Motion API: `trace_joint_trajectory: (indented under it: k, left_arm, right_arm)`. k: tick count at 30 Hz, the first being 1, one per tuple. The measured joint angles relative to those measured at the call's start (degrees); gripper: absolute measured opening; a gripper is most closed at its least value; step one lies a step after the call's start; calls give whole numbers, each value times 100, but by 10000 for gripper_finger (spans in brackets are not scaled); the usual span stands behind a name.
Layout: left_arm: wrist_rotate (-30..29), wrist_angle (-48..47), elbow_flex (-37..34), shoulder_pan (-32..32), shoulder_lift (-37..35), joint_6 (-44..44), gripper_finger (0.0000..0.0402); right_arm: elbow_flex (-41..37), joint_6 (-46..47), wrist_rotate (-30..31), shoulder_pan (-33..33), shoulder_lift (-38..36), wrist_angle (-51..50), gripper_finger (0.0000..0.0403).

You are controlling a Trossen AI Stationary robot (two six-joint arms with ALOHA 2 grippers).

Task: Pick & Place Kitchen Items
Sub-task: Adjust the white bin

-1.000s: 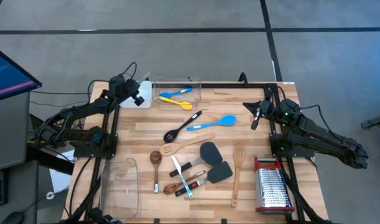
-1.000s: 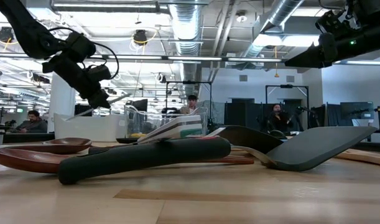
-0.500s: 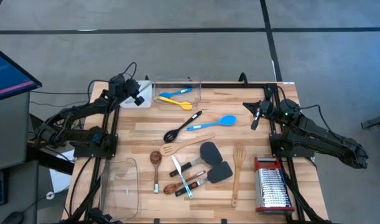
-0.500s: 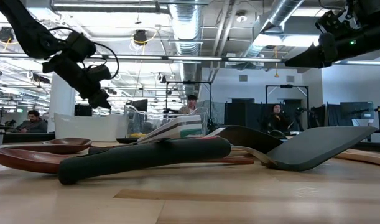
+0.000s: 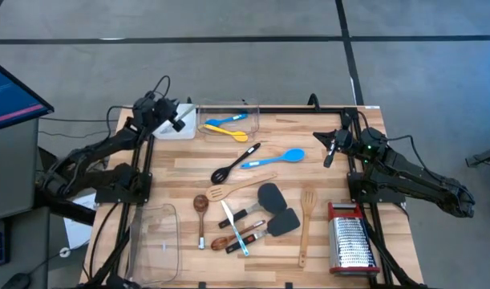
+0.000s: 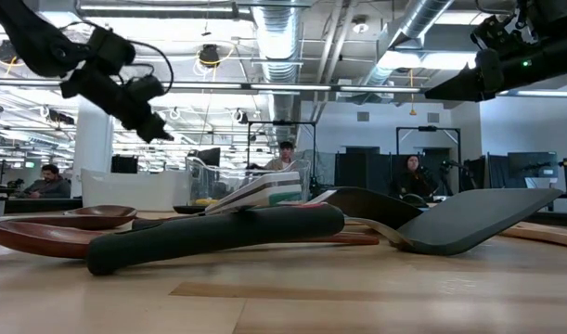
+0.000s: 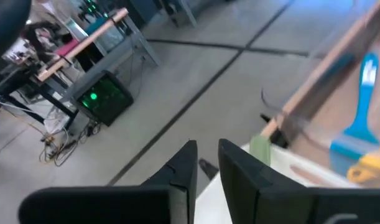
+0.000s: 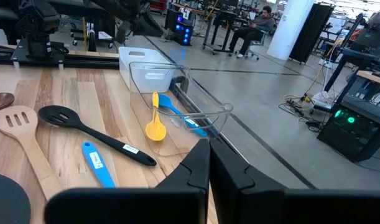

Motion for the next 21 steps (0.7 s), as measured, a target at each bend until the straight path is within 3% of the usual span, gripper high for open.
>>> trace_joint_trajectory:
  k: [9, 21]
  left_arm:
    - [259, -448, 2, -350, -669, -930, 4]
    - [1117, -1884, 4, -884, -704, -1340, 1]
  right_arm:
    - [0, 2, 0, 0, 2, 0, 1]
    - [0, 0, 1, -2, 0, 2, 1]
